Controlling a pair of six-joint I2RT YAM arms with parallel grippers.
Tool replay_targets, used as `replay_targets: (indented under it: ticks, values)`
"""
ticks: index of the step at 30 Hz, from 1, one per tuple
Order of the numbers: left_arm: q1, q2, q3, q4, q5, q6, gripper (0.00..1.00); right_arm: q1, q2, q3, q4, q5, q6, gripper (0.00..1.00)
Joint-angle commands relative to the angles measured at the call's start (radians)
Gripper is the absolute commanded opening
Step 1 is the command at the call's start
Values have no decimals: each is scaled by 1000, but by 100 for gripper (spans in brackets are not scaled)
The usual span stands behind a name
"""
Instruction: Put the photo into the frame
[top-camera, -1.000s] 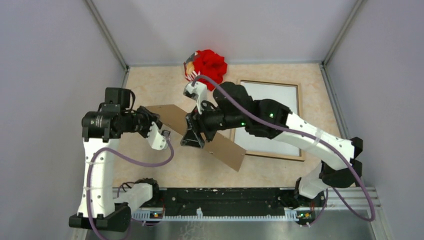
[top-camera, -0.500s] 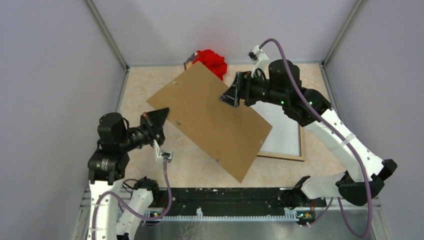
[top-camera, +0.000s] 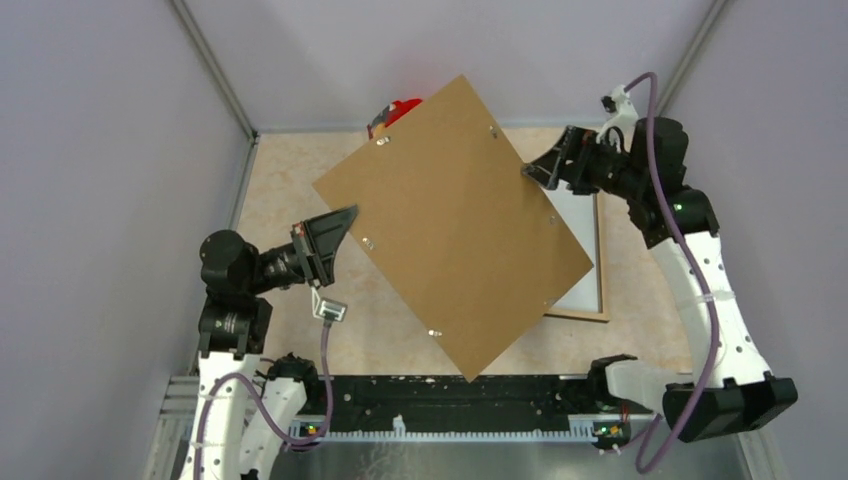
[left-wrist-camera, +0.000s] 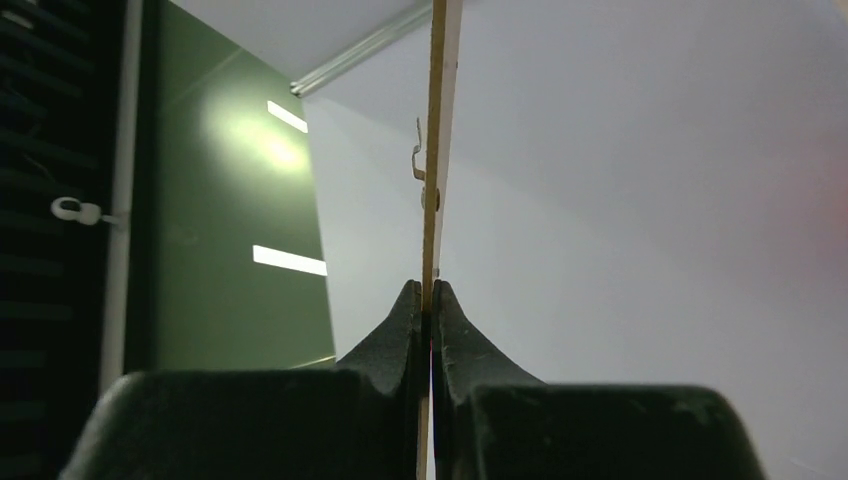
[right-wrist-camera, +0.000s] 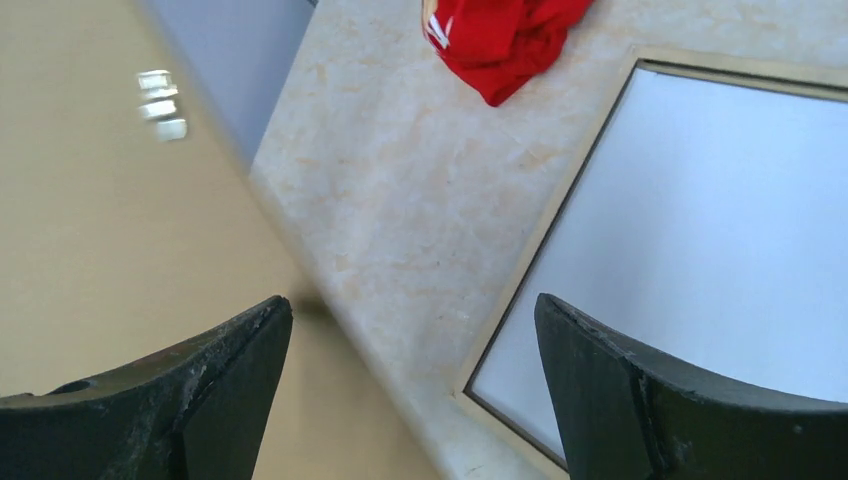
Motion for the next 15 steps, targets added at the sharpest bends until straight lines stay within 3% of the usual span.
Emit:
replay_targets:
  ticks: [1,4,6,7,13,15]
  values:
    - [-1,-34,-2,203,131,227,0,-165,36,-119,164,-375,46,90]
    - [-1,-42,-3,201,119,209,0,-178,53,-182,351,-601,153,89]
    - [-1,-46,-2,202,110,193,0,-178,38,-251,570,-739,317,88]
    - [-1,-48,-4,202,107,187,0,-179,28,-287,703,-768,379,87]
    - [-1,-58,-30,218,89,161,0,-178,-19,-442,1135,-849,707,84]
    - [-1,-57,-32,210,83,163,0,-187,-27,-433,1105,-833,724,82]
